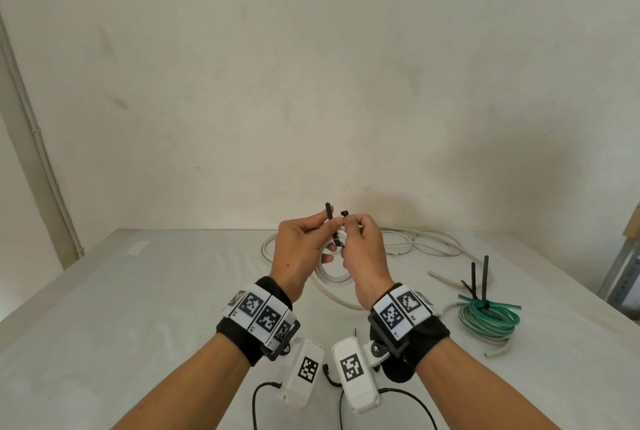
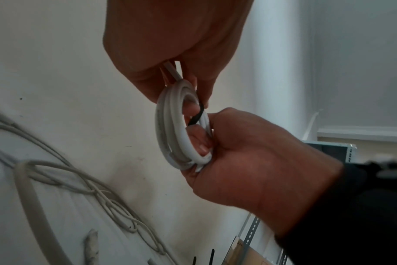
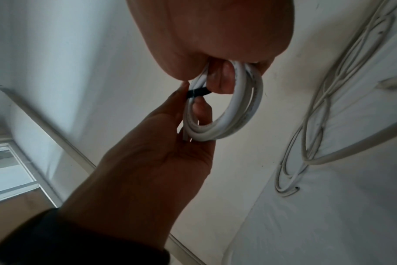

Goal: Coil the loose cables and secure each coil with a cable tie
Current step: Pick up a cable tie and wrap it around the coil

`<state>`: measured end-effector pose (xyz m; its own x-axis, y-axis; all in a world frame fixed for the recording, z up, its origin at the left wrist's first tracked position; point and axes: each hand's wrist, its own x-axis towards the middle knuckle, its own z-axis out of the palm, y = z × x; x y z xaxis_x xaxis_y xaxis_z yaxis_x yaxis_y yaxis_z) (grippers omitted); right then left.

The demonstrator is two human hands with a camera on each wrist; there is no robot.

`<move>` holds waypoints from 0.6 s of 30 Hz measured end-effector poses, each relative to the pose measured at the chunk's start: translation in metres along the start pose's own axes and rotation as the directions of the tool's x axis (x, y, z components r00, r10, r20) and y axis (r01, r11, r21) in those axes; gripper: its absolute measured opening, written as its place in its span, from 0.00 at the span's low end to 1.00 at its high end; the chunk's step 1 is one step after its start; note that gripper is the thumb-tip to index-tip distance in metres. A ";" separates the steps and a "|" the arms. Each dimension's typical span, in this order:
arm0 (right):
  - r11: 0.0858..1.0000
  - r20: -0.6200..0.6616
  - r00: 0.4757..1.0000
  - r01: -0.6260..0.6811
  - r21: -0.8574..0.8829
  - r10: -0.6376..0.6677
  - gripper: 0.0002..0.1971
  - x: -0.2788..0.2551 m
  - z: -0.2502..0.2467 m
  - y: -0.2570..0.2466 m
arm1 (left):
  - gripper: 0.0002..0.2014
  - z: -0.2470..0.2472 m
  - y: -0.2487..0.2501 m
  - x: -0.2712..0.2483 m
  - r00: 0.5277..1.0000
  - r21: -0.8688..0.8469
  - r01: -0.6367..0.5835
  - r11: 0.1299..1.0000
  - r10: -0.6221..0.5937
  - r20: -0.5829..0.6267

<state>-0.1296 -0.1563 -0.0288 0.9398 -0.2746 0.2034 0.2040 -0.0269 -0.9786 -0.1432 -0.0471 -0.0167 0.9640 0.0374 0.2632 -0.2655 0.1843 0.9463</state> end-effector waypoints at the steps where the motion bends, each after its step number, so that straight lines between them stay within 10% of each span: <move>1: 1.000 -0.004 1.000 -0.002 0.008 0.003 0.11 0.000 0.000 0.000 | 0.07 0.001 -0.001 0.001 1.000 0.020 -0.012 1.000 0.013 -0.020; 11: 1.000 -0.020 0.999 -0.027 0.014 0.028 0.10 0.008 -0.004 -0.003 | 0.08 -0.003 0.013 0.020 0.956 -0.018 0.274 0.962 -0.271 0.112; 18: 1.000 -0.021 1.000 0.022 -0.002 -0.022 0.10 0.013 -0.003 -0.012 | 0.15 0.000 0.012 0.025 0.961 -0.158 0.273 0.949 -0.261 0.091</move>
<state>-0.1202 -0.1627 -0.0147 0.9291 -0.2939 0.2243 0.2242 -0.0345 -0.9739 -0.1226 -0.0443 0.0010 0.9946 -0.1016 0.0229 0.0131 0.3404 0.9402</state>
